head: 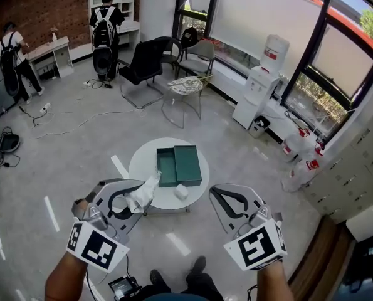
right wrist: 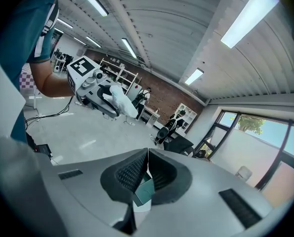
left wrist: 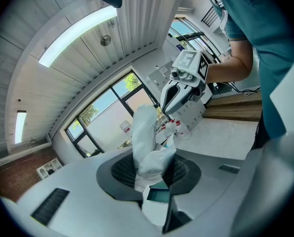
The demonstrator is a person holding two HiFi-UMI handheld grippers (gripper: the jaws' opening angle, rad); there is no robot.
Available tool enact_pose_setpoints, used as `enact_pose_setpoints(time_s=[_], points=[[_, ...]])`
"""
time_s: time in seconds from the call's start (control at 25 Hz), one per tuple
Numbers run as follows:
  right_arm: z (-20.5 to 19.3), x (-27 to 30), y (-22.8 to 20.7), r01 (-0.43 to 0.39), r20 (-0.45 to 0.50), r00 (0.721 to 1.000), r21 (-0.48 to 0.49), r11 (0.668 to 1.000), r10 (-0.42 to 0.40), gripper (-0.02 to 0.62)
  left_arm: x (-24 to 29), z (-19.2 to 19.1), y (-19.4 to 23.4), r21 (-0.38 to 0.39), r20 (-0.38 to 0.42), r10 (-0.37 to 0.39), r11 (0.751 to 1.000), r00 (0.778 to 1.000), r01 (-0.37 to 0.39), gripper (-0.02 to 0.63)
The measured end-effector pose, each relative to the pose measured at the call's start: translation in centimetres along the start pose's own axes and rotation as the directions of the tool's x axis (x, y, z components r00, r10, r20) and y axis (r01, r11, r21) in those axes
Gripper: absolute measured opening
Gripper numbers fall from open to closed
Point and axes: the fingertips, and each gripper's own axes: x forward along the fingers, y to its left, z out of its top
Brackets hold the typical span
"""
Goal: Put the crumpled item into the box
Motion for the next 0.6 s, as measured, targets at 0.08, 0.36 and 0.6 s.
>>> enact_pose_setpoints(time_s=[0.08,0.36,0.6], points=[[-0.1,1.6,-0.7,-0.02,0.013,1.0,-0.007,1.0,0.02,0.038,0.6,-1.0,0.7,-0.007,-0.021,0.014,1.0,1.0,-0.014,0.117],[-0.1,7.2,-4.2,-0.12,0.089,0.988,-0.034,0.992,0.123,0.038,3.5,-3.2,3.8,-0.036,-0.12,0.076,0.996,0.99,-0.081,0.117],[-1.9,12.0,-8.3,-0.193,0.136,0.97,-0.061,0.979,0.2,0.038,8.3,-5.3,6.2,-0.058,-0.191,0.124,0.989,0.974,-0.138,0.117]])
